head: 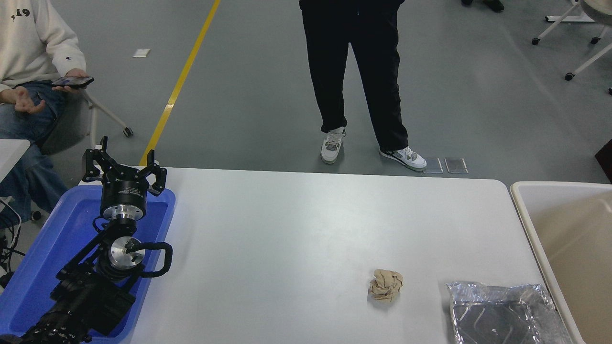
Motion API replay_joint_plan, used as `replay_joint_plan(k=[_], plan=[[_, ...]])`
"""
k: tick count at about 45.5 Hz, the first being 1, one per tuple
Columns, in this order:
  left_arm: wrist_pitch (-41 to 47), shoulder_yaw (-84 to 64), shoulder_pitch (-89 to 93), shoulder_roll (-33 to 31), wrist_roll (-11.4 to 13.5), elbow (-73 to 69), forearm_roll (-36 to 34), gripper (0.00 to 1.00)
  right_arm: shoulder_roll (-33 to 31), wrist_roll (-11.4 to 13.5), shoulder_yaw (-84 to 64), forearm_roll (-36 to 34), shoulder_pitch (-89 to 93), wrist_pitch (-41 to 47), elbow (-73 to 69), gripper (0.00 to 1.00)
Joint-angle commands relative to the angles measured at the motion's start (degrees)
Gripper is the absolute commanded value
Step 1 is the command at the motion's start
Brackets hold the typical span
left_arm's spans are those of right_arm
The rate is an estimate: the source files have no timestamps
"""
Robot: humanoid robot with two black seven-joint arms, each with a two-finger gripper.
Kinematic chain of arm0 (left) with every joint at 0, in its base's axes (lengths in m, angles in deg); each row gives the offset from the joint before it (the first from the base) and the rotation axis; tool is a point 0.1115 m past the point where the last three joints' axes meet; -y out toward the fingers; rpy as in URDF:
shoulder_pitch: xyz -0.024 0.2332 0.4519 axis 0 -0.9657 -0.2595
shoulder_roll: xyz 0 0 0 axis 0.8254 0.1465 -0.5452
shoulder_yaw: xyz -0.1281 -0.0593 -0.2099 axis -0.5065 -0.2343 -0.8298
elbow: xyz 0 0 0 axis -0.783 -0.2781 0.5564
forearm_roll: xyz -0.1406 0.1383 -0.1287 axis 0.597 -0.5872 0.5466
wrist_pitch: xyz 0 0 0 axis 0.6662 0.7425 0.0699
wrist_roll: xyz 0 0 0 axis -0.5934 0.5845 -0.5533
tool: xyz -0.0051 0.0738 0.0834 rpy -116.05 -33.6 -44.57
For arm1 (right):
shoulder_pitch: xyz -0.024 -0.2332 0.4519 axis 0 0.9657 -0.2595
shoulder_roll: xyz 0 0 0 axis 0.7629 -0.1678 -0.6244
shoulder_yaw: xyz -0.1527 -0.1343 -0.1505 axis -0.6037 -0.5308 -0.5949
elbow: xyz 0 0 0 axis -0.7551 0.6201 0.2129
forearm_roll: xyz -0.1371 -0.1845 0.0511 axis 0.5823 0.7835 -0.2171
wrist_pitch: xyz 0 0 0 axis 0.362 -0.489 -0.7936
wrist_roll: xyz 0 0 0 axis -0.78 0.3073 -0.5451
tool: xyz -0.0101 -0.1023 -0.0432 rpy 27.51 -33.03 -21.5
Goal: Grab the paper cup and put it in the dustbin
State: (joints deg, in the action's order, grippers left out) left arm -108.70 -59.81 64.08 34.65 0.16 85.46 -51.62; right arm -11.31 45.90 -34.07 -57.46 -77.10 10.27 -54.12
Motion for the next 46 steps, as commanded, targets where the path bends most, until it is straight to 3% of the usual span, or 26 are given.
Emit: replay_joint_plan(k=[1, 24, 37, 46], plan=[[0.0, 0.0, 0.0, -0.01, 0.0, 0.0, 0.0, 0.99, -4.16, -0.21, 0.13, 0.02, -8.0, 0.02, -7.29, 1.0], [0.0, 0.0, 0.0, -0.01, 0.0, 0.0, 0.0, 0.99, -14.1, -0.21, 11.29, 0.55, -17.41, 0.2, -36.99, 1.0], [0.0, 0.0, 0.0, -0.01, 0.0, 0.0, -0.09, 0.99, -22.8, -0.21, 11.29, 19.26, -22.59, 0.11, -51.67, 1.0], [0.0, 0.0, 0.0, -0.01, 0.0, 0.0, -0.09, 0.99, -30.62, -0.12, 4.71, 25.95, -32.08, 0.11, -62.13, 1.0]])
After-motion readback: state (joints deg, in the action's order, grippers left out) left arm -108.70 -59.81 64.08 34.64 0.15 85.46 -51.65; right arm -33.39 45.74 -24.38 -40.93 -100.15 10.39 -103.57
